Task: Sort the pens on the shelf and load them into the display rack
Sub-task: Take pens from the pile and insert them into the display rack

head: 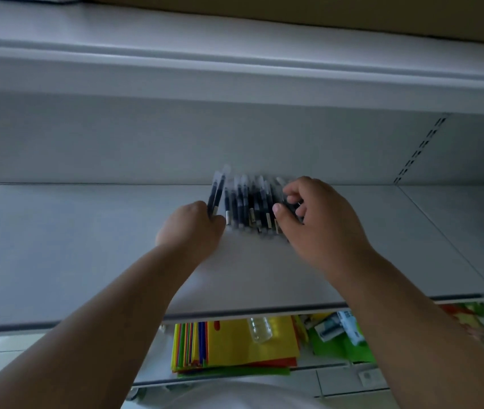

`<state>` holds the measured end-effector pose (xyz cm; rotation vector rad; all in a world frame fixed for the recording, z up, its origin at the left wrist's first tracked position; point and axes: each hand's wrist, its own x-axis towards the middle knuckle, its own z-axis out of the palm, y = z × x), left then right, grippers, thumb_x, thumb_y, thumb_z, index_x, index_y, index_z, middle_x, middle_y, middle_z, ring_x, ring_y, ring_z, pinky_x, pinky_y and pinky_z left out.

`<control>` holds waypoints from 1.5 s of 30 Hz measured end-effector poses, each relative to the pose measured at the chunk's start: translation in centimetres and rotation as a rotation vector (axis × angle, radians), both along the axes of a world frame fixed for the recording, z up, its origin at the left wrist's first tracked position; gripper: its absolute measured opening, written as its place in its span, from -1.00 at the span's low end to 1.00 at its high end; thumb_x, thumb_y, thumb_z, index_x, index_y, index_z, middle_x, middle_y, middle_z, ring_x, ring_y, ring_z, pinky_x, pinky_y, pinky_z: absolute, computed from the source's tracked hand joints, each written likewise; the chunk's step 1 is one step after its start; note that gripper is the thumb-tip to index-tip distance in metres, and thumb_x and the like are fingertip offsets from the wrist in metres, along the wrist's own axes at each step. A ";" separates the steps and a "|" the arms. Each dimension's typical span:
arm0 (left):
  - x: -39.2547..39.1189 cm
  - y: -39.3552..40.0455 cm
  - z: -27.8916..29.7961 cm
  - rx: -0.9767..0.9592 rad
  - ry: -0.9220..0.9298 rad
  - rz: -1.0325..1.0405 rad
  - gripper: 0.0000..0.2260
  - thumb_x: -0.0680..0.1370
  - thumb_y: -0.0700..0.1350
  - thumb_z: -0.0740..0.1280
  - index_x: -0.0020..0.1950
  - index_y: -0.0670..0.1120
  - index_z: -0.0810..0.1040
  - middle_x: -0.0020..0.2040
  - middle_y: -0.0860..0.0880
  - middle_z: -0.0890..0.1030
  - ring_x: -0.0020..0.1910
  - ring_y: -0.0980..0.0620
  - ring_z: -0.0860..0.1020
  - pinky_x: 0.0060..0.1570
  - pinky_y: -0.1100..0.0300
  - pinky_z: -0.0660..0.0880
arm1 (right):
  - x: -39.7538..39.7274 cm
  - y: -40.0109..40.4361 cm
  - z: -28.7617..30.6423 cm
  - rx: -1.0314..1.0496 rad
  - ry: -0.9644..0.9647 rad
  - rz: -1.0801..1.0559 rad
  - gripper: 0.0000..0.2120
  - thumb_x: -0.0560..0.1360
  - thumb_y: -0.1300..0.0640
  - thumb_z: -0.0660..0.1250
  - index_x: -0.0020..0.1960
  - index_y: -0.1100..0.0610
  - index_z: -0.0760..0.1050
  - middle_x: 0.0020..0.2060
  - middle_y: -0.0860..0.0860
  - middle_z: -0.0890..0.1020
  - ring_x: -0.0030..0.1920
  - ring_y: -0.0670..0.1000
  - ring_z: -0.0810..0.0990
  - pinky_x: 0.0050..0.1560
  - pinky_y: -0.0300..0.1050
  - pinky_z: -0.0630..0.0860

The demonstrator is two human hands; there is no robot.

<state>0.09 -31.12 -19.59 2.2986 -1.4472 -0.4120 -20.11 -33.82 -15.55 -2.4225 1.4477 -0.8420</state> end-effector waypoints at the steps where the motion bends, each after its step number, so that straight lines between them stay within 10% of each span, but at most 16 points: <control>1: -0.4 1.2 0.2 -0.094 0.067 0.010 -0.81 0.57 -0.06 0.20 -0.23 -0.08 0.38 -0.28 -0.08 0.49 -0.36 -0.05 0.44 -0.44 0.17 0.27 | 0.0 -0.3 -0.4 0.033 -0.008 -0.005 -0.81 0.53 -0.04 0.34 0.09 0.00 0.49 -0.11 -0.16 0.53 -0.17 -0.10 0.48 -0.14 -0.13 0.47; 9: -2.4 7.5 0.0 -0.557 0.665 0.012 -0.81 0.62 -0.15 0.21 -0.15 0.06 0.51 -0.44 0.01 0.44 -0.44 -0.04 0.38 -0.45 0.00 0.35 | 2.7 -4.0 -3.5 0.249 0.131 -0.090 -0.84 0.54 -0.03 0.33 -0.03 0.06 0.49 -0.19 -0.06 0.59 -0.13 0.03 0.56 -0.16 -0.12 0.47; 20: -1.7 8.9 -0.7 -0.474 0.699 -0.015 -0.80 0.65 -0.19 0.16 0.04 0.07 0.51 -0.39 0.06 0.56 -0.46 0.07 0.44 -0.39 0.10 0.40 | 5.2 -4.7 -3.1 0.336 0.384 -0.167 -0.60 0.52 0.05 0.35 -0.42 0.15 0.31 -0.51 0.03 0.39 -0.46 0.05 0.38 -0.47 -0.20 0.20; 26: -1.4 8.1 -1.1 -0.452 0.742 -0.030 -0.79 0.65 -0.20 0.14 0.03 0.07 0.51 -0.39 0.05 0.56 -0.47 0.08 0.43 -0.37 0.07 0.39 | 4.3 -3.7 -3.4 0.347 0.178 -0.190 -0.61 0.51 0.12 0.30 -0.43 0.09 0.23 -0.58 0.00 0.26 -0.55 0.01 0.23 -0.48 -0.23 0.14; 35: -3.8 5.6 -0.6 -0.406 0.932 0.019 -0.78 0.63 -0.29 0.14 0.06 -0.03 0.51 -0.29 0.01 0.65 -0.40 0.00 0.49 -0.28 0.02 0.43 | 0.7 -0.4 -1.5 0.333 -0.322 -0.129 -0.90 0.54 0.09 0.35 -0.06 0.09 0.46 -0.24 -0.06 0.57 -0.27 -0.09 0.52 -0.27 -0.16 0.46; 45: -12.1 3.7 0.4 -0.321 1.292 -0.047 -0.86 0.64 -0.27 0.17 -0.08 -0.14 0.46 -0.42 0.02 0.29 -0.48 0.09 0.23 -0.49 0.22 0.17 | -7.9 3.3 1.2 0.257 -0.558 -0.126 -0.86 0.55 0.18 0.30 0.00 0.02 0.35 -0.17 0.05 0.64 -0.39 -0.08 0.56 -0.30 -0.07 0.56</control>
